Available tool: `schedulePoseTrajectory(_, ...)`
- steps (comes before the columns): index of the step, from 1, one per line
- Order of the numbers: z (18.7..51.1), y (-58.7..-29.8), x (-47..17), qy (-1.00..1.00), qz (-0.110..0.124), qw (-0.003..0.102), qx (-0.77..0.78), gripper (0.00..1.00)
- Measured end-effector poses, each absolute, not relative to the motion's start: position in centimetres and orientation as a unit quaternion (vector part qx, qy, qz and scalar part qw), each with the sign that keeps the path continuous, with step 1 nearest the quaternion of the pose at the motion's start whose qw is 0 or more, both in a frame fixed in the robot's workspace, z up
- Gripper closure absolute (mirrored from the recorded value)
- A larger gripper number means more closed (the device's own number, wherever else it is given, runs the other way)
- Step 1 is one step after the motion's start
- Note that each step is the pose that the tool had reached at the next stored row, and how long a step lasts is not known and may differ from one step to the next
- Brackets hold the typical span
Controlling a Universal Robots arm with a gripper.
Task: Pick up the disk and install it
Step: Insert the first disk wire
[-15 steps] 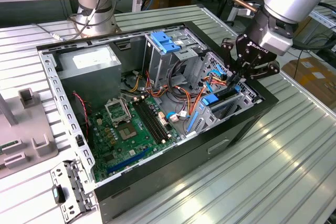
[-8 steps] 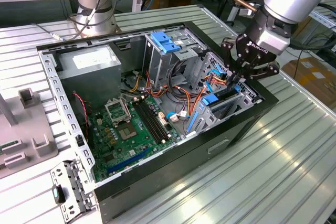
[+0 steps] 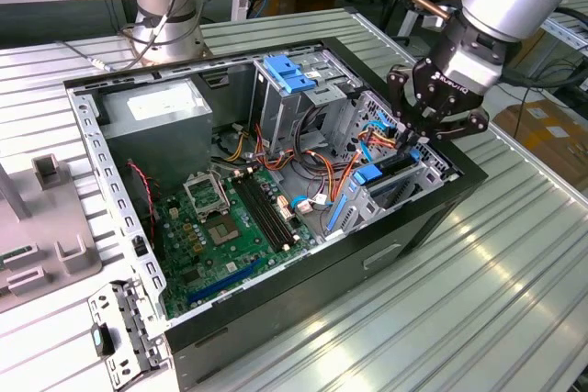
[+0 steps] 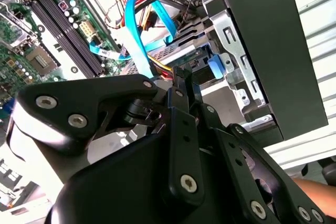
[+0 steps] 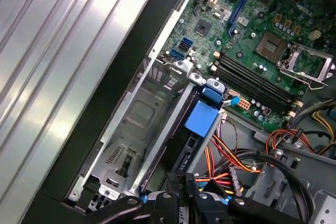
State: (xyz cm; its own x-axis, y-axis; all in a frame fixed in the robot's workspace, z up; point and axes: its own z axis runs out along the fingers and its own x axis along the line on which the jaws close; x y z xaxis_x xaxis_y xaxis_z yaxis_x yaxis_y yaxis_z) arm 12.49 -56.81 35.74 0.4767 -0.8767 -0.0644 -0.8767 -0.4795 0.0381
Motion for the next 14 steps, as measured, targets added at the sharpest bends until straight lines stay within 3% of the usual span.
schedulePoseTrajectory(14,35.72,-56.81,12.49,0.564,0.037,0.002,-0.825,0.83)
